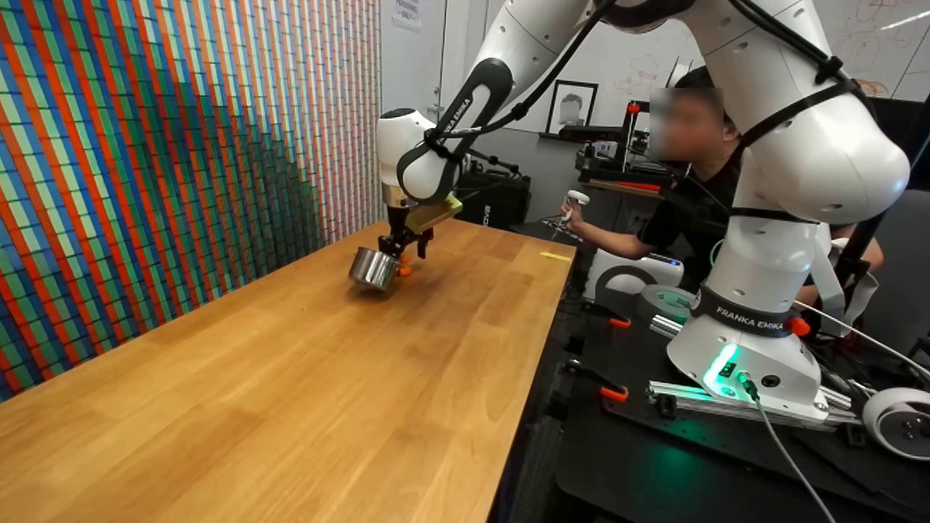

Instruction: Put the rubber duck in the pot

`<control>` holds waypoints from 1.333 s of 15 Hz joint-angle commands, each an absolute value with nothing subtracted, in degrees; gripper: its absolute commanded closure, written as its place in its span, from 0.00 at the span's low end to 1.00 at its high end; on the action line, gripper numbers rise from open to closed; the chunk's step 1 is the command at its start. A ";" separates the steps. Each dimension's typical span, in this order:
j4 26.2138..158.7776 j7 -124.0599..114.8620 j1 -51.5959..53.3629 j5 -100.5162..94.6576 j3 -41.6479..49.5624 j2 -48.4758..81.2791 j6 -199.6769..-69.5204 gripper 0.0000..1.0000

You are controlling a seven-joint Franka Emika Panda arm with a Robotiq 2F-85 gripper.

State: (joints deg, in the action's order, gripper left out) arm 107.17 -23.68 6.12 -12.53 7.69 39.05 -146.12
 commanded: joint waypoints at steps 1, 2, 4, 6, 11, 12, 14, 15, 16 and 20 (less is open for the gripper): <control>104.34 -23.75 6.10 -9.80 8.77 41.43 -145.74 0.42; 104.29 -23.55 5.82 -9.05 8.54 41.44 -145.92 0.50; 104.46 -23.62 5.87 -7.71 8.39 41.08 -146.35 0.65; 104.34 -23.49 5.97 -6.92 8.31 40.95 -146.07 0.80; 103.09 -22.16 5.93 -5.97 7.63 38.65 -142.35 0.84; 102.90 -21.75 6.08 -5.97 7.30 37.47 -140.95 0.84; 102.19 -21.32 6.33 -6.04 6.55 35.56 -138.84 0.84; 101.69 -21.16 6.34 -5.88 6.03 34.83 -137.94 0.84; 101.40 -20.91 6.37 -5.37 5.07 33.67 -137.10 0.83; 100.53 -20.49 7.01 -2.13 1.01 30.87 -134.19 0.83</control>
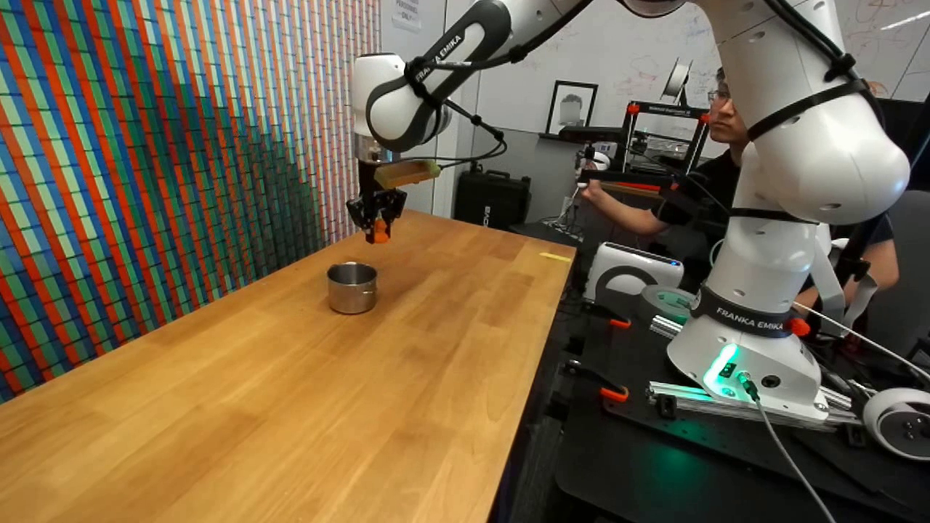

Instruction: Put the rubber duck in the pot

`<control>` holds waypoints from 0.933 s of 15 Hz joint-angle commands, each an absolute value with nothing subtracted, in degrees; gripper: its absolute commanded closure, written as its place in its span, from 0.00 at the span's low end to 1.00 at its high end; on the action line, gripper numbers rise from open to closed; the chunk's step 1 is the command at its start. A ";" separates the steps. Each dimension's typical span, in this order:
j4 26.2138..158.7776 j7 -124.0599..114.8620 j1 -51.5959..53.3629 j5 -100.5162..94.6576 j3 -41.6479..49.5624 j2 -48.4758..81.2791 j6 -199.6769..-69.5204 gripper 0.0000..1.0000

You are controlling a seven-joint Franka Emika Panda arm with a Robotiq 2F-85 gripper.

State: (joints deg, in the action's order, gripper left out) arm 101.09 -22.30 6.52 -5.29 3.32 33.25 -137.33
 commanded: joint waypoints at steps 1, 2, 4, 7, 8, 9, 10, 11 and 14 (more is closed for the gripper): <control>100.44 -20.42 7.24 -1.43 0.16 30.50 -133.64 0.83; 100.24 -20.48 7.64 -0.92 -0.53 30.30 -133.26 0.83; 100.81 -20.94 8.63 -0.38 -1.57 29.79 -133.15 0.83; 99.74 -20.84 9.80 -0.34 -2.20 31.22 -132.74 0.80; 99.16 -20.87 10.12 -0.47 -2.16 31.81 -132.51 0.34; 98.83 -20.51 10.18 -0.34 -2.24 32.23 -132.17 0.33; 98.41 -20.40 10.24 -0.46 -2.09 32.55 -131.77 0.26; 97.81 -20.16 10.11 -0.55 -1.94 32.88 -131.33 0.19; 92.16 -17.56 8.41 -1.32 -0.68 34.86 -128.49 0.00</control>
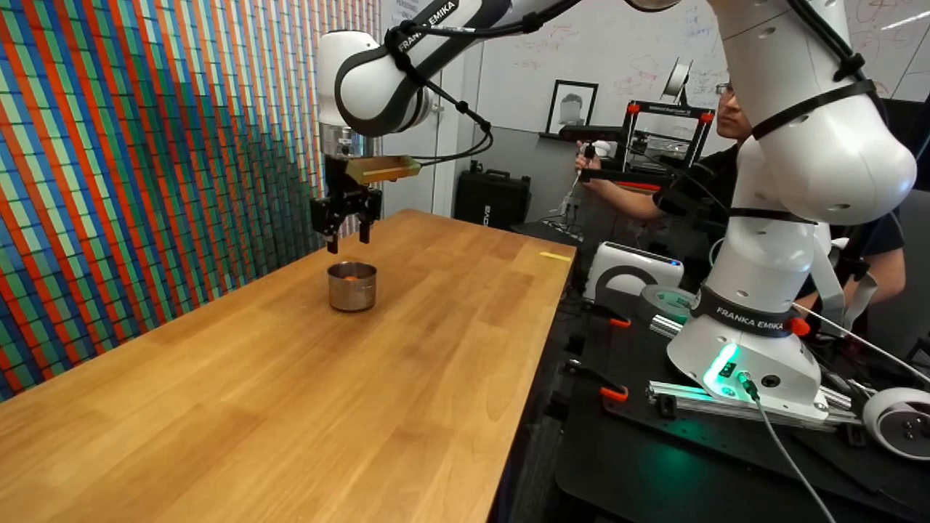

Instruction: Put the rubber duck in the pot

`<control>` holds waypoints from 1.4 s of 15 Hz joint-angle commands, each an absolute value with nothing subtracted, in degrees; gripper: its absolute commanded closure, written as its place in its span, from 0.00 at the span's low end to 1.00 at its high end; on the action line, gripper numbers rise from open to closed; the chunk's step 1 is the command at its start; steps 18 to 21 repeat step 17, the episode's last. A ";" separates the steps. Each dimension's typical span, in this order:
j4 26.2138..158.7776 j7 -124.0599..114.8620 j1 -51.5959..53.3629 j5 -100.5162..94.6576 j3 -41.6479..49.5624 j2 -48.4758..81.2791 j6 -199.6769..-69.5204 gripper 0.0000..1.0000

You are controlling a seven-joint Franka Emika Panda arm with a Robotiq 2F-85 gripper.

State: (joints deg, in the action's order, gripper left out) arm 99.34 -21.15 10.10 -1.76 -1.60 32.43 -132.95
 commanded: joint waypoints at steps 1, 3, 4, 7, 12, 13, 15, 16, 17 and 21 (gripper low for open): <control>89.79 -16.42 7.85 -1.78 -0.11 35.34 -126.67 0.00; 84.33 -12.91 6.02 -1.91 0.61 35.95 -121.32 0.00; 81.52 -10.84 5.06 -2.07 0.90 35.83 -117.62 0.00; 73.53 -4.49 2.44 -2.33 1.02 34.91 -105.47 0.00; 71.07 -0.17 1.00 -2.07 0.75 31.57 -97.75 0.00; 70.07 0.66 0.93 -2.07 0.65 30.46 -95.55 0.00; 69.70 1.14 0.98 -2.04 0.35 29.00 -93.99 0.00; 69.71 1.17 1.00 -2.03 0.28 28.93 -93.82 0.00; 69.72 1.20 1.00 -2.03 0.26 29.08 -93.81 0.00; 69.72 1.20 1.00 -2.03 0.26 29.08 -93.81 0.00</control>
